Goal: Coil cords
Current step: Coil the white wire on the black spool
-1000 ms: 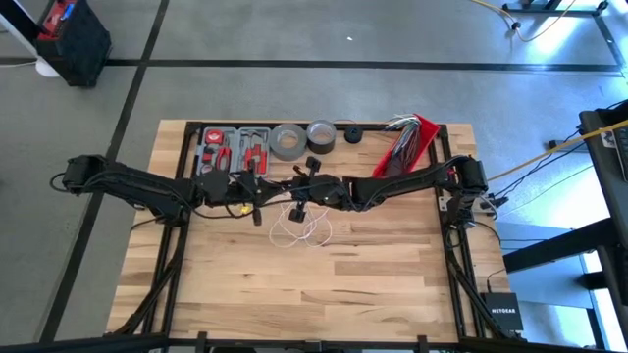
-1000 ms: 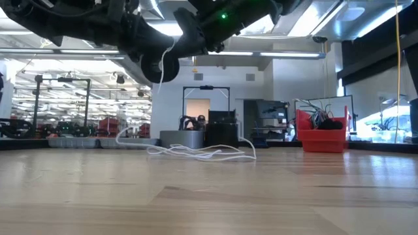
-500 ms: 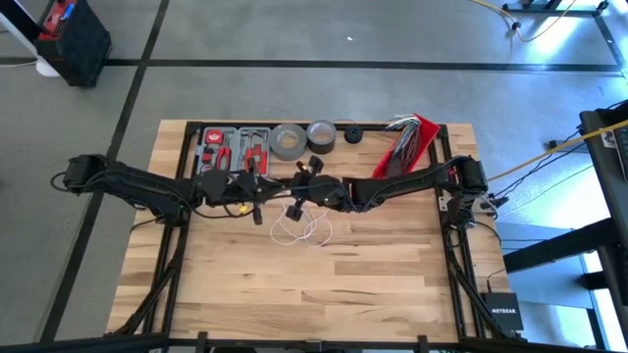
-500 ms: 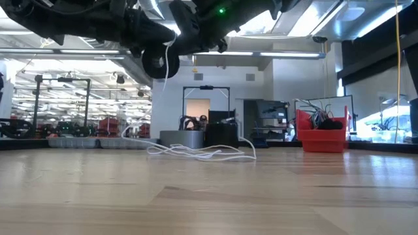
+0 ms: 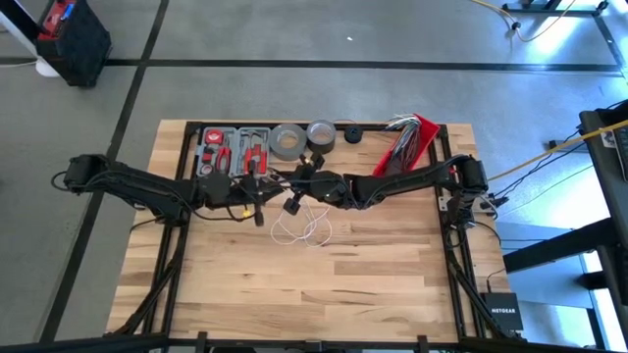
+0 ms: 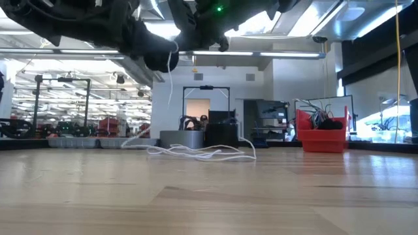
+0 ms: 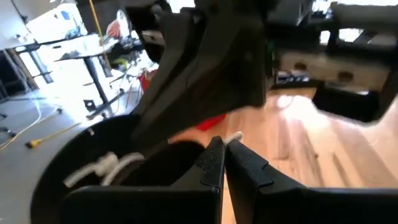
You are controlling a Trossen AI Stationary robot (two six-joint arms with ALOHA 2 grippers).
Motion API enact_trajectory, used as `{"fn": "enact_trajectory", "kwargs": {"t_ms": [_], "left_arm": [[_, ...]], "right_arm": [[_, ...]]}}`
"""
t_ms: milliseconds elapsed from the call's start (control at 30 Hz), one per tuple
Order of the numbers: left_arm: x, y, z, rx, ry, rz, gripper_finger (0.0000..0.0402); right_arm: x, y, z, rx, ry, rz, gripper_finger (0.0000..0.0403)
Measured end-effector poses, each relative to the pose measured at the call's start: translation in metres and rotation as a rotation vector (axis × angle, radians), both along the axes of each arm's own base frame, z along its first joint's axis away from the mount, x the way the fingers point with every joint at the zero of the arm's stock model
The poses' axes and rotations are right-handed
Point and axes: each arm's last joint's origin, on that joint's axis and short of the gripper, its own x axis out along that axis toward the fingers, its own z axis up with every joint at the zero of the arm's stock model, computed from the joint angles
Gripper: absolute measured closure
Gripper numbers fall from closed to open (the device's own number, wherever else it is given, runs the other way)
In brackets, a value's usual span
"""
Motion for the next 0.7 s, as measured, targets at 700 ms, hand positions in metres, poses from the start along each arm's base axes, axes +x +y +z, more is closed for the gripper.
{"fn": "enact_trajectory", "kwargs": {"t_ms": [700], "left_arm": [[0.002, 0.001, -0.015, 0.044, 0.138, 0.005, 0.0398]], "right_arm": [[-0.007, 0.025, 0.039, -0.168, -0.183, 0.086, 0.0398]]}}
